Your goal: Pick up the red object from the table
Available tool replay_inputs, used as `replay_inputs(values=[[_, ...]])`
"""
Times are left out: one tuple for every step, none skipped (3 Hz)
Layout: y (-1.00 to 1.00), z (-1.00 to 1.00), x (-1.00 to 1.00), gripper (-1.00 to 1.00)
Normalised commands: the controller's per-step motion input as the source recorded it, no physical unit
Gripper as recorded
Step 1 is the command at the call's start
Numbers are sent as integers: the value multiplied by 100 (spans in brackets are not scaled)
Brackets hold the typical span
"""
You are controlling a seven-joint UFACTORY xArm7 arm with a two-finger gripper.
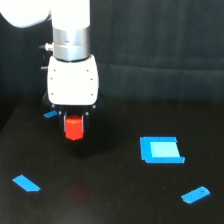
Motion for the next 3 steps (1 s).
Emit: replay_inputs(values=[[0, 88, 13, -100], [3, 88, 9, -99], [-2, 71, -6, -100]])
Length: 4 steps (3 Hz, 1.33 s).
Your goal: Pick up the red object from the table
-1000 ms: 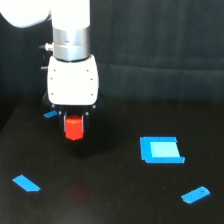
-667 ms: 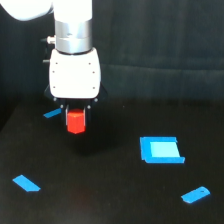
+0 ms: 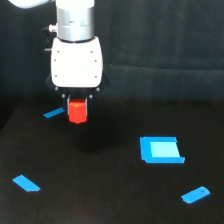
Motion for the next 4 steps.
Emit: replay_inputs(values=[[5, 36, -3, -96], [9, 12, 6, -100], [7, 8, 9, -100], [-2, 7, 2, -100]])
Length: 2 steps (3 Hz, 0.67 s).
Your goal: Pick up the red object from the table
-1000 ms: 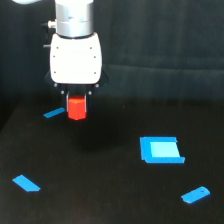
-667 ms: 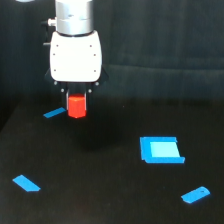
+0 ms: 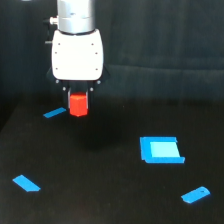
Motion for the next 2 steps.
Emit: replay_inputs(values=[[5, 14, 0, -100], [9, 22, 3, -100]])
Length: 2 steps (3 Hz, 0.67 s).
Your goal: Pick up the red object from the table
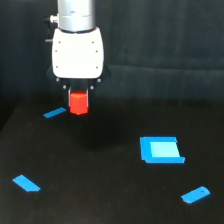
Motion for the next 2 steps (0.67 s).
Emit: replay_inputs(values=[[2, 17, -1, -99], [-1, 8, -1, -90]])
